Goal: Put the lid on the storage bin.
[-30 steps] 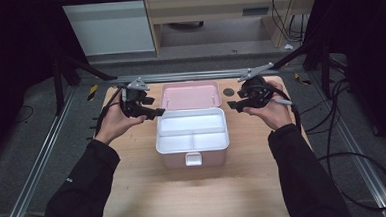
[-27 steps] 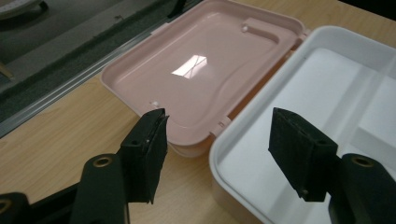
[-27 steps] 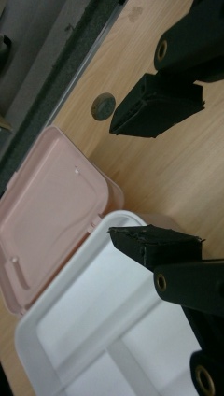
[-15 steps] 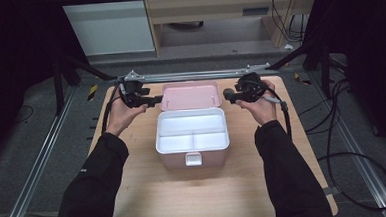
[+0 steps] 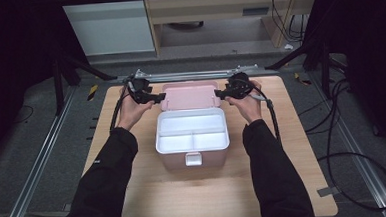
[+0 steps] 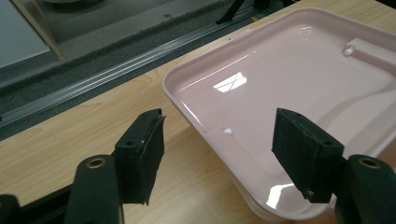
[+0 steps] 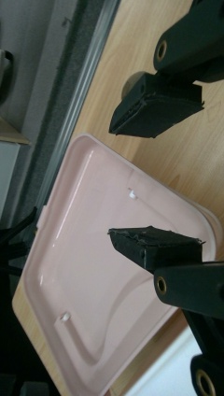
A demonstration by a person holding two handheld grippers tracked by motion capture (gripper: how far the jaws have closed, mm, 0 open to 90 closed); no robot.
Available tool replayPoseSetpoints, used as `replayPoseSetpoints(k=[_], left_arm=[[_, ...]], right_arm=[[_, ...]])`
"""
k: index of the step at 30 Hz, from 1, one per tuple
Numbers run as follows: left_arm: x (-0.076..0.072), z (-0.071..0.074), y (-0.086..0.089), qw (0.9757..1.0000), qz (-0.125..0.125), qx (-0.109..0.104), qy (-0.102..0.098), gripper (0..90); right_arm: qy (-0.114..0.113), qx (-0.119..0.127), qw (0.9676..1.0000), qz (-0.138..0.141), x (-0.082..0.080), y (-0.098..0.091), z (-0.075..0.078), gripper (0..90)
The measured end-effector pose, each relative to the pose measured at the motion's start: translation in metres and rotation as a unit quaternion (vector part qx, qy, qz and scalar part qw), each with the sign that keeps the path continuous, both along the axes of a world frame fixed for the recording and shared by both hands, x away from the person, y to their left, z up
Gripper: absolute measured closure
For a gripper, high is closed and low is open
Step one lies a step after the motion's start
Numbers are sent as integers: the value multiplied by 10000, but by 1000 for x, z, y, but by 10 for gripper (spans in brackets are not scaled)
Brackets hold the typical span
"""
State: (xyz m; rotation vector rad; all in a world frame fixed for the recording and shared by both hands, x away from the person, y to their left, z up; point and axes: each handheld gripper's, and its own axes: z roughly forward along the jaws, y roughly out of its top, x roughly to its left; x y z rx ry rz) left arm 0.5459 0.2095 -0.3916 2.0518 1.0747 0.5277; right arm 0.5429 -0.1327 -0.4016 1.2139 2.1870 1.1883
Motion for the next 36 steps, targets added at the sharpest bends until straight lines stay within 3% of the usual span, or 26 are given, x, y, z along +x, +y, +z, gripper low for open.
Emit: replayPoseSetpoints(k=[4,6,14,18,28,36], left_arm=[[6,-10,-2,9998,64,25,194,353],[8,-15,-2,9995,88,-78,276,355],[13,-34,-7,9984,43,-34,565,367],[16,-38,-11,9982,8,-5,596,374],[20,-44,-14,9967,10,-401,711,369],[16,-39,-9,9961,77,-639,607,417]], right_arm=[[201,-100,9997,18,7,5,-14,432],[227,-132,9997,23,9,8,-17,432],[434,-46,9990,32,15,13,-32,427],[530,-63,9986,63,17,14,-36,426],[687,219,9974,67,21,14,-42,422],[660,341,9972,10,20,13,-38,438]])
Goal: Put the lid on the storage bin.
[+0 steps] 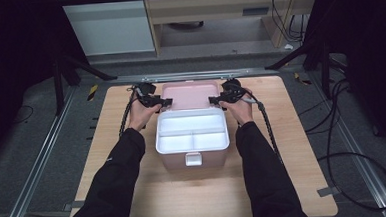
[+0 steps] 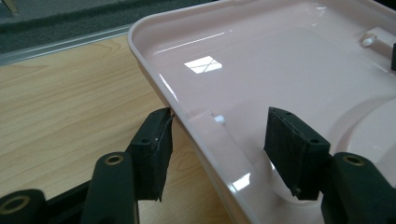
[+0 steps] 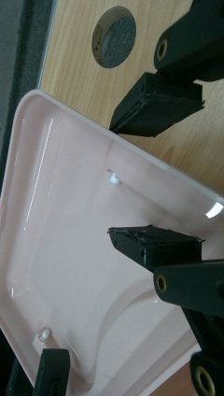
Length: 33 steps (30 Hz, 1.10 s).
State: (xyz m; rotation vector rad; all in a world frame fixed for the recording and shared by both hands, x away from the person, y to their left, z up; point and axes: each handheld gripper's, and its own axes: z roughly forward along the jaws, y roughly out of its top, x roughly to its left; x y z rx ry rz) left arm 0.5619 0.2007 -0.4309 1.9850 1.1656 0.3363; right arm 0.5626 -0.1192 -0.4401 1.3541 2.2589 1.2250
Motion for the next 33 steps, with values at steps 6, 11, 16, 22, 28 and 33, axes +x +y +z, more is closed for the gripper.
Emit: replayPoseSetpoints(k=[6,11,16,22,28,33], left_arm=[[-3,11,4,9994,-10,-240,-244,423],[-12,24,5,9986,-5,-296,-432,423],[-19,37,8,9969,-53,-476,-627,432],[-26,47,8,9950,-145,-509,-848,431],[-31,55,8,9923,-210,-606,-1057,429],[-33,57,9,9915,-260,-618,-1118,430]], right_arm=[[-201,204,9996,-47,-2,-3,9,454],[-386,351,9986,-43,-8,-6,20,454],[-613,436,9972,-8,-15,-9,33,460],[-839,485,9953,7,-21,-12,44,462],[-1014,550,9933,19,-26,-15,53,471],[-1124,542,9922,51,-28,-15,57,472]])
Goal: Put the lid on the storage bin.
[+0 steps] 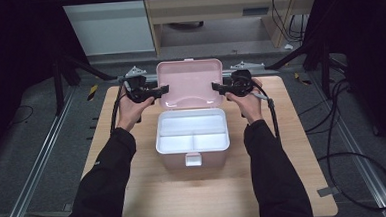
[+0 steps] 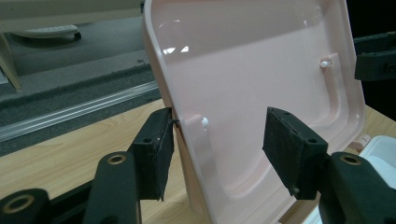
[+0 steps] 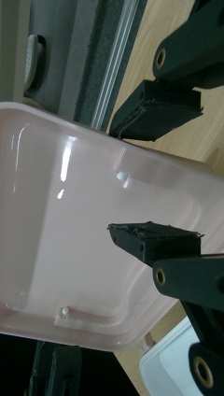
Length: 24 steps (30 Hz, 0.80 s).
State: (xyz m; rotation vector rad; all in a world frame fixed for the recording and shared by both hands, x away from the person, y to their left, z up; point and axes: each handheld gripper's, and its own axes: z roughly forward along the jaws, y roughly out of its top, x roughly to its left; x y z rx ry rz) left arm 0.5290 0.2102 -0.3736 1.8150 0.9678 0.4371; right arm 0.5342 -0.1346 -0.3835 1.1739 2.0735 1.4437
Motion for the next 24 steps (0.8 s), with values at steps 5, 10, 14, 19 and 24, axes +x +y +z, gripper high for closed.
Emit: replayPoseSetpoints(k=[5,10,14,19,24], left_arm=[[-3,3,0,10000,-33,42,-62,429],[-12,10,0,9997,-86,174,-145,427],[-20,16,-1,9993,-128,289,-208,426],[-32,24,-1,9982,-221,477,-290,426],[-45,30,0,9968,-302,646,-352,441]], right_arm=[[-71,-47,10000,23,-3,0,4,473],[-148,-146,9998,66,-9,0,10,472],[-190,-239,9995,118,-17,-1,17,472],[-262,-428,9986,175,-29,0,25,471],[-283,-638,9973,237,-43,1,33,479]])
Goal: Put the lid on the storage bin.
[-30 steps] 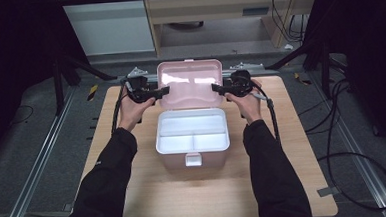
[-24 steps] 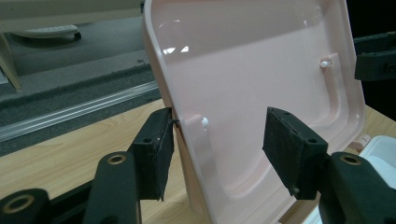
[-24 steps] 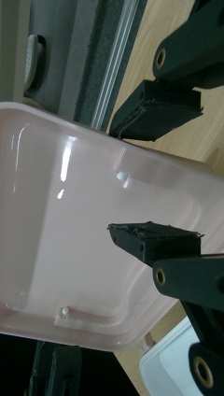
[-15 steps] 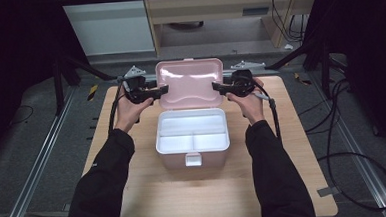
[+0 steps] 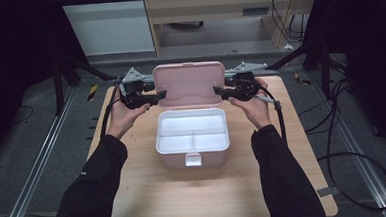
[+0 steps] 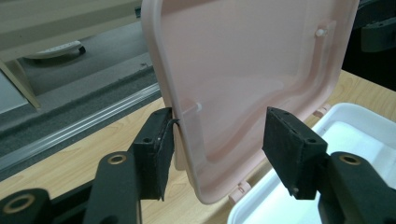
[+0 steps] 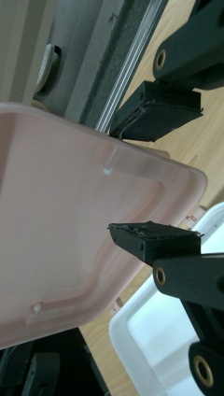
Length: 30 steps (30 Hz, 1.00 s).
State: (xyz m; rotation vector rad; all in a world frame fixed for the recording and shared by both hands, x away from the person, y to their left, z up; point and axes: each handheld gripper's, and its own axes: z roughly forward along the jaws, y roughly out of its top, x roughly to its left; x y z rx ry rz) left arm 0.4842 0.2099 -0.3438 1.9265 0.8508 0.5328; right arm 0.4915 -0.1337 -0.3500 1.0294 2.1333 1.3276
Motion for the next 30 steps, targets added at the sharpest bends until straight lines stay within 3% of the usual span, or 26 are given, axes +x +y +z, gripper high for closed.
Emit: replayPoseSetpoints(k=[5,11,18,25,30], left_arm=[[-14,4,2,9998,-49,153,-66,484],[-26,5,3,9995,-36,311,-104,568],[-40,6,8,9989,-155,449,-65,658],[-55,1,10,9971,-313,698,-49,716],[-69,-7,12,9965,-396,731,-23,754]], right_arm=[[-23,-161,9999,47,-10,0,5,504],[-62,-172,9998,60,-24,-6,6,628],[-124,-481,9986,176,-40,-8,12,723],[-111,-445,9983,371,-58,-15,7,793],[-105,-637,9965,534,-73,-16,0,793]])
